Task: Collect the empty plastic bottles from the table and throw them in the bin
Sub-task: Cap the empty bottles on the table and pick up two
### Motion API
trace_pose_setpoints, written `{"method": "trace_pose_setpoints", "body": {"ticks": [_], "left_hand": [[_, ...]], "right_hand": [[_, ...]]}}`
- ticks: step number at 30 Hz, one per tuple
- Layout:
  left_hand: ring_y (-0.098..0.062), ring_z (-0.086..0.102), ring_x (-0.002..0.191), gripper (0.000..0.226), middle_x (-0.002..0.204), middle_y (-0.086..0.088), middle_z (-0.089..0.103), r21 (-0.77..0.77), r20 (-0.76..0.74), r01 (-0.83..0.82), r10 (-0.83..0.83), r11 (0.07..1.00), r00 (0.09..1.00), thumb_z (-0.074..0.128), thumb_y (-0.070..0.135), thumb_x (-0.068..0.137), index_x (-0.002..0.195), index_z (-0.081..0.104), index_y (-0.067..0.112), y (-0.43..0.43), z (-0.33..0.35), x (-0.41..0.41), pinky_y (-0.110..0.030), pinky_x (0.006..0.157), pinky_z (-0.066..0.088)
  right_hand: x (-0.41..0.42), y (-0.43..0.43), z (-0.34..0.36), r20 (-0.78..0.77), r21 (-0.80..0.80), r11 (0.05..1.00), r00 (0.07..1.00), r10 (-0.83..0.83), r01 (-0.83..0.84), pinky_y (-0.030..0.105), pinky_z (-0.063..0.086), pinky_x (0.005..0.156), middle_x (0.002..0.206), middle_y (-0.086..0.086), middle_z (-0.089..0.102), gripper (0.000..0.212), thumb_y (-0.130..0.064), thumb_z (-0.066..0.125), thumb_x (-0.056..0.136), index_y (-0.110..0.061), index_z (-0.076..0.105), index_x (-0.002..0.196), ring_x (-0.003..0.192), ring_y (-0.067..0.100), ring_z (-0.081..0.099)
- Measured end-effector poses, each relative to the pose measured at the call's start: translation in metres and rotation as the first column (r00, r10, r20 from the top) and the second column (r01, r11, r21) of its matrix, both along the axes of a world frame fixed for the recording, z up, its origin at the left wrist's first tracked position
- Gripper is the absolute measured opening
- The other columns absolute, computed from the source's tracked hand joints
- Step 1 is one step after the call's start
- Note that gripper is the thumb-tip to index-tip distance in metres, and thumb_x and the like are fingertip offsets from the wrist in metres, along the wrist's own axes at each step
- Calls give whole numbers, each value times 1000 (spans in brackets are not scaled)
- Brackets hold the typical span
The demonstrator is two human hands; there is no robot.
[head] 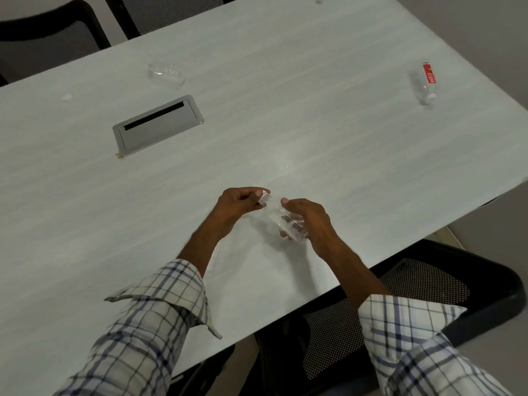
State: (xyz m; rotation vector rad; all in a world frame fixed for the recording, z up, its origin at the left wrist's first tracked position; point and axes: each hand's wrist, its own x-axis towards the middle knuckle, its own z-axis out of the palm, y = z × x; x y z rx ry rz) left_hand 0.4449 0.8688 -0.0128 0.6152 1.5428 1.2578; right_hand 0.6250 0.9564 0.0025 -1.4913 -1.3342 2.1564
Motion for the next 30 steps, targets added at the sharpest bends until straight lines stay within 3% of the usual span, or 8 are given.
{"method": "trace_pose_setpoints", "body": {"ticks": [5, 11, 15, 20, 24, 26, 28, 30], "left_hand": [[-20, 70, 100, 31, 110, -8, 72, -34, -42, -11, 10, 999, 999, 61, 23, 94, 111, 70, -1, 4, 1, 1, -20, 80, 55], [-16, 69, 96, 26, 105, -8, 74, -7, -97, -68, 67, 998, 993, 64, 21, 92, 106, 73, 2, 13, 3, 1, -25, 87, 56], [-9, 69, 91, 23, 100, -6, 75, 5, -145, -85, 85, 996, 986, 64, 22, 92, 103, 75, 4, 15, 4, 4, -23, 84, 55], [-13, 68, 92, 30, 106, -10, 74, -15, -163, -79, 75, 997, 984, 63, 24, 92, 108, 73, 0, 10, 0, 4, -22, 81, 55], [-15, 70, 95, 29, 107, -6, 74, -85, -215, -64, 44, 994, 976, 64, 26, 92, 108, 74, 4, 16, -2, 2, -24, 87, 56], [-14, 70, 92, 28, 106, -5, 74, -101, -256, -58, 31, 993, 966, 65, 26, 91, 108, 74, 6, 19, -2, 3, -22, 84, 55], [-14, 70, 91, 27, 105, -6, 74, -101, -263, -46, 18, 994, 965, 64, 26, 92, 108, 74, 7, 21, -1, 2, -18, 82, 55], [-17, 71, 92, 28, 105, -6, 75, -111, -262, -29, -1, 993, 965, 63, 29, 92, 108, 74, 8, 20, 1, -1, -20, 83, 53]], "right_hand": [[-2, -5, -2, 110, 121, 975, 978, 174, -187, 39, 61, 65, 96, 11, 75, 74, -46, 98, 49, -12, 59, 103, 68, 24, 72], [-3, 0, -13, 153, 536, 828, 983, 100, -167, 19, 53, 69, 81, -5, 75, 32, -39, 88, 71, -16, 74, 88, 75, 8, 71], [-6, 10, 2, 13, -4, 990, 990, 144, -144, 31, 54, 60, 89, 16, 77, 41, -35, 75, 85, 1, 72, 104, 59, 26, 66], [-2, 17, 4, -199, -415, 871, 960, 196, -263, 30, 51, 56, 99, 21, 70, 44, -41, 67, 89, -3, 66, 112, 60, 25, 59], [-8, 5, -2, 166, 163, 932, 940, 298, -324, 35, 61, 67, 95, 4, 76, 59, -57, 84, 68, -16, 66, 107, 73, 21, 73], [-10, 0, -13, 427, 516, 719, 867, 257, -467, 28, 57, 67, 89, -11, 70, 59, -65, 82, 64, -24, 63, 103, 76, 10, 69], [-12, -3, -17, 476, 616, 610, 853, 215, -498, 27, 54, 69, 87, -11, 70, 53, -67, 75, 70, -24, 65, 100, 76, 10, 66], [-15, -2, -15, 346, 539, 737, 905, 248, -408, 30, 56, 66, 79, -2, 74, 46, -60, 78, 73, -17, 70, 90, 68, 15, 69]]}}
